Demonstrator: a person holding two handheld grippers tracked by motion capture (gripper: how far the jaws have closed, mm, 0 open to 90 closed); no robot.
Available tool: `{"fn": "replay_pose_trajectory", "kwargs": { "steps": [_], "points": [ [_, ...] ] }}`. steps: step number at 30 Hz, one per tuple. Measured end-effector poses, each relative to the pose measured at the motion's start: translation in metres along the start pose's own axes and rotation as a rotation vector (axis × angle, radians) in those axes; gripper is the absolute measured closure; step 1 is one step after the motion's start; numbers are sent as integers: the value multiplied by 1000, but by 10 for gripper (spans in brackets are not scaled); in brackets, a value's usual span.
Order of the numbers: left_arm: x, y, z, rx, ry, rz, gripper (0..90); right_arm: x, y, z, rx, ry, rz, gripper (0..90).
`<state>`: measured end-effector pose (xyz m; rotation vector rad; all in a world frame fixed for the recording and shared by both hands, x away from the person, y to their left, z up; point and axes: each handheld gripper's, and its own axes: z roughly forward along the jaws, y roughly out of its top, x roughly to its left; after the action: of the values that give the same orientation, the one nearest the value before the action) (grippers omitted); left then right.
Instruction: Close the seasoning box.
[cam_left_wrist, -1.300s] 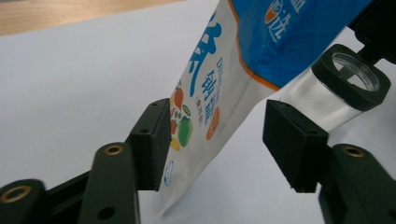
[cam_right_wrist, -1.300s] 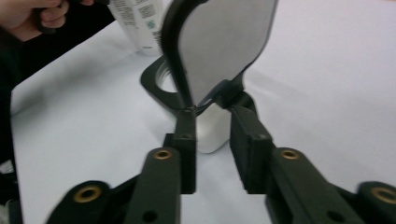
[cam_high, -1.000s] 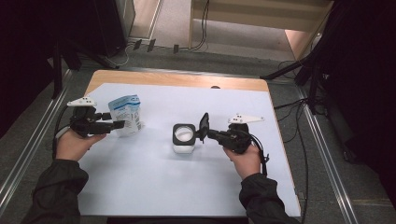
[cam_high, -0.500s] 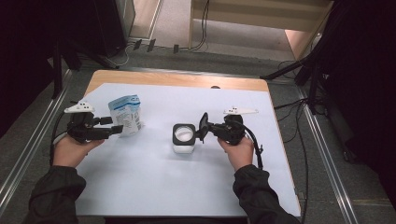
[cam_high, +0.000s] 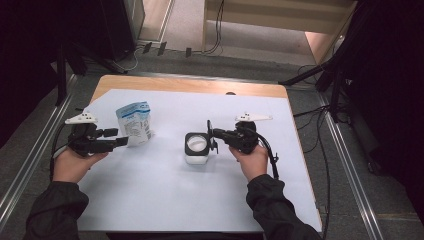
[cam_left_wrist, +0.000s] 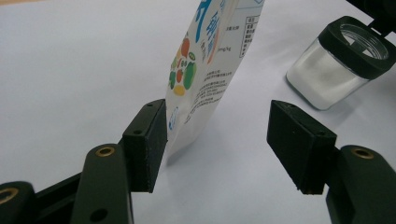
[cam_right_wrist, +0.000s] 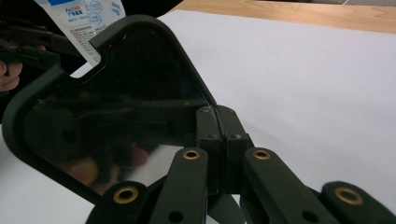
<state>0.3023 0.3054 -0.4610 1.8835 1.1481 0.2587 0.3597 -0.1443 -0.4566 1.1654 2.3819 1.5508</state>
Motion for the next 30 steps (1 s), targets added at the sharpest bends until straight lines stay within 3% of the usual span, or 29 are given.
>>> {"fn": "replay_pose_trajectory", "kwargs": {
  "steps": [15, 21, 24, 30],
  "points": [
    [0, -1, 1, 5, -8, -5, 391, 10, 0, 7, 16, 29, -42, 891],
    [0, 0, 1, 2, -15, 0, 386, 3, 2, 0, -1, 19, -42, 783],
    [-1, 1, 2, 4, -12, 5, 383, 0, 2, -5, -15, 4, -44, 635],
    [1, 2, 5, 11, -17, 10, 379, -9, 1, -15, -41, -25, -35, 535]
  ]
}}
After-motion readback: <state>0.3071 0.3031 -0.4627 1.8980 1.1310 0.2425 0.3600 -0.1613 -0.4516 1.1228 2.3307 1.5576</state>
